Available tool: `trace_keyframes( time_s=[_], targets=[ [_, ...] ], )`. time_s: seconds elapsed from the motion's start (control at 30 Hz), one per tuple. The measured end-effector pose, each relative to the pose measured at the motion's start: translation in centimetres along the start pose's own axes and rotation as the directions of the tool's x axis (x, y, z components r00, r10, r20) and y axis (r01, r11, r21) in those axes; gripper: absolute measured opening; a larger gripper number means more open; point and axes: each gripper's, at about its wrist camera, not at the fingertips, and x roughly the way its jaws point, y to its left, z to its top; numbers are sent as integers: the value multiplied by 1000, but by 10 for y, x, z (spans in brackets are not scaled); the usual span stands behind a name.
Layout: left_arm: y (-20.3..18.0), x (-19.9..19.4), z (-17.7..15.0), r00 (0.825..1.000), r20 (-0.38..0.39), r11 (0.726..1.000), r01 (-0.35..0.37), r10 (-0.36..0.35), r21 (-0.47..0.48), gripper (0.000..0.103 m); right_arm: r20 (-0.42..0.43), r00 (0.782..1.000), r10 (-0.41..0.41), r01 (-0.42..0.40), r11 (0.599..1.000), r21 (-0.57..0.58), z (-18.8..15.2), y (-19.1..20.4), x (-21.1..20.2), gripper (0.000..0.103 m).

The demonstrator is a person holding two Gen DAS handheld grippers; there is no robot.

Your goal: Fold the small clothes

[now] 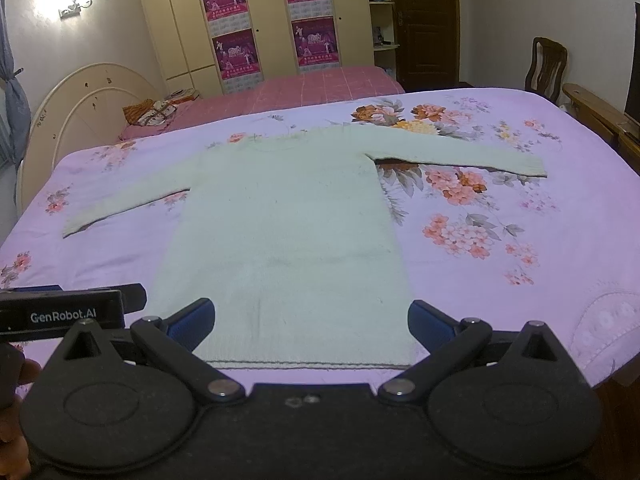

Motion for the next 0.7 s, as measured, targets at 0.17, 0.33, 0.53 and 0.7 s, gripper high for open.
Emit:
trace_keyframes(
  time_s=[0.17, 0.33, 0.53, 0.7],
  targets=[
    [4, 9, 3, 1000, -7, 1000, 1, -1, -6, 103, -31, 999, -23, 23, 1000, -18, 4, 5, 6, 102],
    [8, 27, 17, 1000, -1, 1000, -4, 4, -14, 103, -29, 998, -52, 51, 998, -31, 13, 6, 17, 102],
    [7, 61, 43, 1000, 8, 1000, -17, 17, -21, 103, 46, 997, -55, 56, 998, -21, 33, -8, 37, 102],
    [1, 95, 68, 1000, 6, 999, -23, 23, -38, 103, 72, 994, -79, 82, 996, -33, 54, -21, 61, 102]
  ],
)
